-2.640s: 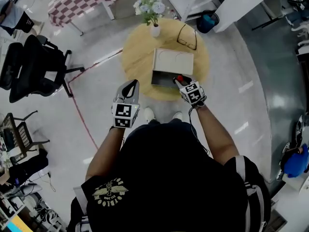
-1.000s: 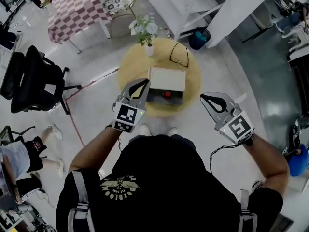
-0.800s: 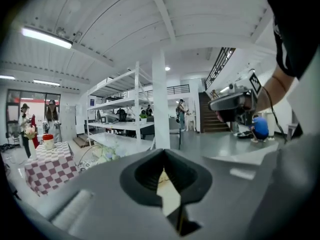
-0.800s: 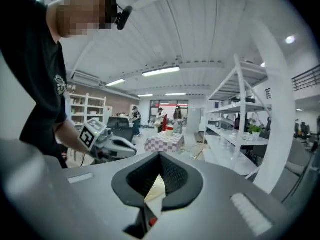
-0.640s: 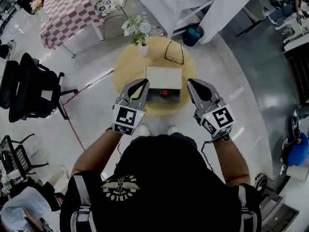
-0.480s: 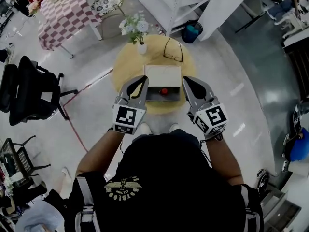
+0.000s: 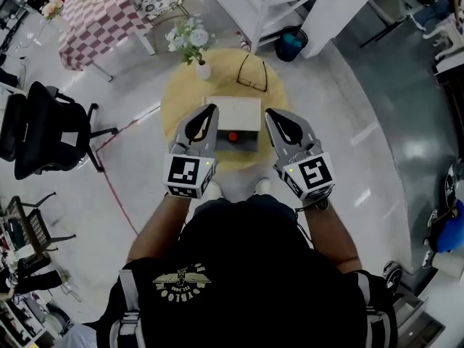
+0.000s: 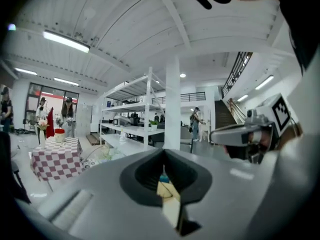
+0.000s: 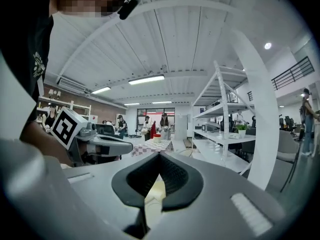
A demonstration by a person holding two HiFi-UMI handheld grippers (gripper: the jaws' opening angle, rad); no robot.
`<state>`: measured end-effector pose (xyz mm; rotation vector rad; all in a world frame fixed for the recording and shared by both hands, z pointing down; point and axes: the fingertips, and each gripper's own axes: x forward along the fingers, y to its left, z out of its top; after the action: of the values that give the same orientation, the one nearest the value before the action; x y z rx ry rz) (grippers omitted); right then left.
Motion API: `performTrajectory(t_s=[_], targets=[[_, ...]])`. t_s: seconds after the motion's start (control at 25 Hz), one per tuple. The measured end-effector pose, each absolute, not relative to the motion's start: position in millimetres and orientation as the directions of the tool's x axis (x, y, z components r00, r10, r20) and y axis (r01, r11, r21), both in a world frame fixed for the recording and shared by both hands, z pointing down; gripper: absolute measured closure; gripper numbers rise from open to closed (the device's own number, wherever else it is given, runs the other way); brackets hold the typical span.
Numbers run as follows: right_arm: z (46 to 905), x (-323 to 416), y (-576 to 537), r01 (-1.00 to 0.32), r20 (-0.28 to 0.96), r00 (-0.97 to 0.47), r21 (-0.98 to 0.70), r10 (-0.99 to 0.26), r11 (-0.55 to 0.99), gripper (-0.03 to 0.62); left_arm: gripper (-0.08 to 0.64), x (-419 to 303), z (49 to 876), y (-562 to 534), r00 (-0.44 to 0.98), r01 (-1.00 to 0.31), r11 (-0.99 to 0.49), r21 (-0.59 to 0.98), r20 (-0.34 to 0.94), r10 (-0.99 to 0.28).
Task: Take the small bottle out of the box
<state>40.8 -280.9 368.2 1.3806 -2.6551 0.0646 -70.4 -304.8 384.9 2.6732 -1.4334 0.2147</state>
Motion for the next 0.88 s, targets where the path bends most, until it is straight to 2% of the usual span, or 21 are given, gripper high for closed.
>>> performTrajectory(t_s=[0.28, 0.48, 0.88], targets=[[375, 97, -288, -0.787, 0.135, -0.614, -0.039, -0.777, 0.615, 0.584, 0.560, -26, 350, -315, 0.454, -0.888, -0.459, -0.031, 0.105, -0.885], [382, 113, -285, -0.738, 0.153, -0.673, -0.071, -0.723, 0.672, 0.584, 0.560, -4, 348, -303, 0.388, -0.918, -0.394, -0.043, 0.111, -0.915], [389, 99, -277, -0.629, 0.147, -0.775, -0.074, -0.615, 0.774, 0.584, 0.560, -30, 369, -268, 0.224, -0.967, -0.241, -0.085, 0.173, -0.959]])
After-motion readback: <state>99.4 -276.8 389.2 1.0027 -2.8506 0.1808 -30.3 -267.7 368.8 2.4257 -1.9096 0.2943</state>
